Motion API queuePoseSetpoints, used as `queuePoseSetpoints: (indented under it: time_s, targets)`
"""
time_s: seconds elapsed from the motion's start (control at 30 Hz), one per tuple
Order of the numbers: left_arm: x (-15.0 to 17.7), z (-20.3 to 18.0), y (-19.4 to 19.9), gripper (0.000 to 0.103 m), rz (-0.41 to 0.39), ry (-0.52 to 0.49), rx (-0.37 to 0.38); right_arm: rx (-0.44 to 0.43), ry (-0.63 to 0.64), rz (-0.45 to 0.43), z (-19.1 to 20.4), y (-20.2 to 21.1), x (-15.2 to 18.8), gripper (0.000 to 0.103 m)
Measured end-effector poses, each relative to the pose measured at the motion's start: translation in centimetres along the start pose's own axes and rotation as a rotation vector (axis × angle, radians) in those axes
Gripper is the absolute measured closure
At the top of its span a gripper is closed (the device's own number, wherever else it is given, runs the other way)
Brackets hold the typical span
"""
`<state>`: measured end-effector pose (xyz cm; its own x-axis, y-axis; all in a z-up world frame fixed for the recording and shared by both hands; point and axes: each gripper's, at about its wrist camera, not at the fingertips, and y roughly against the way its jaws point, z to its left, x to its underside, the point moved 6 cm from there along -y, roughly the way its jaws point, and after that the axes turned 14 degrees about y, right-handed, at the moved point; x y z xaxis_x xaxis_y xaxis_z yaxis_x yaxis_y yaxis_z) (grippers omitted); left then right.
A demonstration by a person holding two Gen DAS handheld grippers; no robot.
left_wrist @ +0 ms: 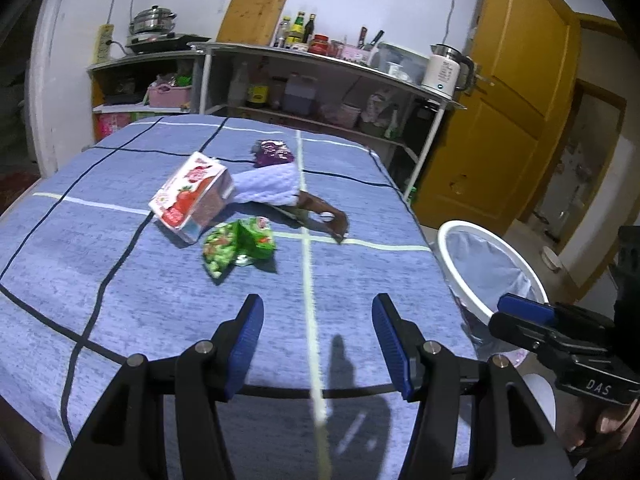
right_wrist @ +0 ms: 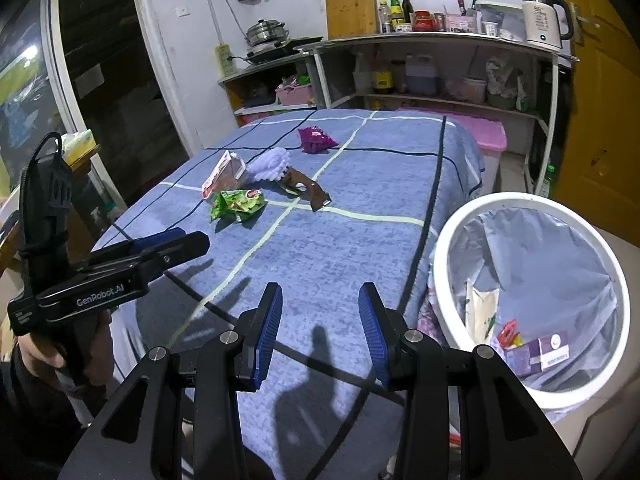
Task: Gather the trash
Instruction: 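Move both open grippers back over the remaining trash on the table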
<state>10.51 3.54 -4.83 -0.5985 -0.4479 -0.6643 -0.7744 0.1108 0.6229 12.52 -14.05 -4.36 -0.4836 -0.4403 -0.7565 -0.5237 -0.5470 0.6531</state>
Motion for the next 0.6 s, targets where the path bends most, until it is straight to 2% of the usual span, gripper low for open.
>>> queuePoseSetpoints:
  time_s: [0.23, 0.33, 0.5, 0.6]
  targets:
    - [-1.5, 2.1, -0.9, 0.044, -0.013, 0.035, -0.036, -0.012, 0.011, 0.026, 0.1, -1.5, -0.7, 0.062]
    - [-2.5, 2.9, -1.5, 0.037, -0.017, 0.052, -0.046, -0.015, 0.017, 0.032, 0.1, -2.2, -1.1, 0.062]
    - [-3.6, 3.5, -2.9, 0.035, -0.017, 0.062, -0.057, -0.023, 0.03, 0.031, 0.0, -3.6, -2.4, 0.062]
    - [-3.9, 3.6, -4.0, 0.034, -0.007, 0.067, -0.061, -0.027, 0.042, 0.03, -0.1, -4.5, -3.2, 0.057]
